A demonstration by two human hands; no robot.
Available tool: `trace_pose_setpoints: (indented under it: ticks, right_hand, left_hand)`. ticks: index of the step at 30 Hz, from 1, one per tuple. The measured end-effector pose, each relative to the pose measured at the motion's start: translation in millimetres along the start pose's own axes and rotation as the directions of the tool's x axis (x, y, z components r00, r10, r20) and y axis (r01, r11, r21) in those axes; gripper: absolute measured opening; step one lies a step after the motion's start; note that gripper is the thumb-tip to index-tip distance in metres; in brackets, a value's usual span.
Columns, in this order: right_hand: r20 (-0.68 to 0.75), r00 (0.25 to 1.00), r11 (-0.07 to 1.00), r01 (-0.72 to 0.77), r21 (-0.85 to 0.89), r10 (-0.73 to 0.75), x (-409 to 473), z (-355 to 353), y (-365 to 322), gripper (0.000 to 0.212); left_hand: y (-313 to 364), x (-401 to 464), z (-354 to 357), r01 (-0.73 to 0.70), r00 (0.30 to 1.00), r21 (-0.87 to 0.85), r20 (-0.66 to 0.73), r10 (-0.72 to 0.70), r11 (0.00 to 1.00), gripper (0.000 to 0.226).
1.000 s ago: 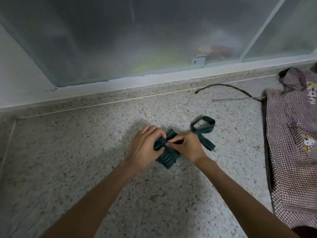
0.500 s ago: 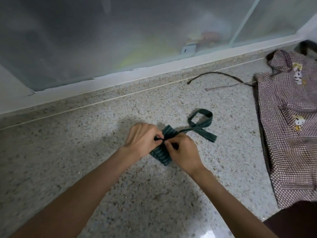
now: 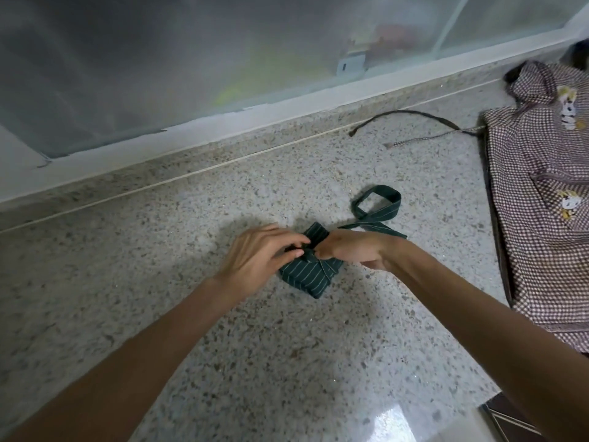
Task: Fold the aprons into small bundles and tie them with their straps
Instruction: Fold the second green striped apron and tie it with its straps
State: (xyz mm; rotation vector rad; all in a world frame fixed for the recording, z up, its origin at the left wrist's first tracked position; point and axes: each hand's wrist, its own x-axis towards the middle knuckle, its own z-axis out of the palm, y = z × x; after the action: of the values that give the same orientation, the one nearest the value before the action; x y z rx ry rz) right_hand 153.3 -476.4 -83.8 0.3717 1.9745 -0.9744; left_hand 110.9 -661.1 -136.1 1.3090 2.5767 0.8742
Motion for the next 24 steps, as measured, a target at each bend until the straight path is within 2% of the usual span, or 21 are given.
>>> trace_pose_setpoints:
  ticks: [2, 4, 6, 9, 10, 12, 14, 15, 17, 20, 22, 23, 24]
  right_hand:
    - [0.007, 0.999, 0.995, 0.033, 0.094, -0.034, 0, 2, 5, 0.036]
    - [-0.025, 0.999, 0.972, 0.048, 0.231, -0.044, 1, 5, 8, 0.035]
    - [-0.108, 0.993, 0.963, 0.069, 0.262, -0.041, -3, 12, 7, 0.020]
    - [-0.320, 0.933, 0.982, 0.186, 0.042, -0.163, 0, 25, 15, 0.020]
    - [-0.414, 0.890, 0.977, 0.212, 0.006, -0.190, -2, 29, 19, 0.014]
    - [-0.608, 0.746, 0.956, 0.282, -0.079, -0.270, -7, 34, 24, 0.008]
    - [-0.685, 0.626, 0.928, 0.228, -0.296, -0.373, -10, 41, 23, 0.006]
    - [-0.671, 0.609, 0.891, 0.147, -0.429, -0.423, -12, 46, 19, 0.009]
    - [-0.609, 0.611, 0.783, 0.029, -0.622, -0.506, -13, 54, 10, 0.015]
    - [-0.541, 0.661, 0.726, 0.008, -0.688, -0.520, -22, 49, -3, 0.018]
    - [-0.501, 0.721, 0.729, 0.010, -0.684, -0.480, -25, 40, -12, 0.017]
    - [-0.484, 0.769, 0.759, 0.003, -0.651, -0.418, -24, 34, -17, 0.018]
    - [-0.460, 0.836, 0.838, -0.002, -0.546, -0.298, -20, 26, -21, 0.021]
  left_hand:
    - [1, -1, 1, -0.059, 0.997, 0.053, -0.053, 0.062, 0.997, 0.020]
    - [4, 0, 0, -0.121, 0.991, 0.118, -0.036, 0.126, 0.986, 0.019]
    - [6, 2, -3, -0.144, 0.989, 0.157, -0.001, 0.146, 0.977, 0.020]
    - [7, 1, -3, -0.137, 0.991, 0.180, 0.022, 0.136, 0.974, 0.019]
    - [6, -1, -1, -0.123, 0.992, 0.168, 0.020, 0.122, 0.978, 0.019]
    - [4, -5, 1, -0.090, 0.996, 0.142, 0.000, 0.090, 0.986, 0.019]
    - [4, -6, 2, -0.069, 0.997, 0.129, -0.015, 0.071, 0.989, 0.021]
    - [5, -5, 1, -0.066, 0.998, 0.133, -0.014, 0.069, 0.989, 0.020]
    - [7, -4, 0, -0.068, 0.998, 0.151, -0.008, 0.070, 0.986, 0.016]
    - [8, -3, -4, -0.024, 1.000, 0.155, 0.013, 0.023, 0.988, 0.015]
    - [9, 0, -6, 0.009, 0.998, 0.171, 0.056, -0.019, 0.985, 0.018]
    - [9, 2, -6, 0.013, 0.997, 0.183, 0.078, -0.028, 0.983, 0.019]
    - [10, 3, -6, 0.011, 0.995, 0.192, 0.094, -0.029, 0.981, 0.019]
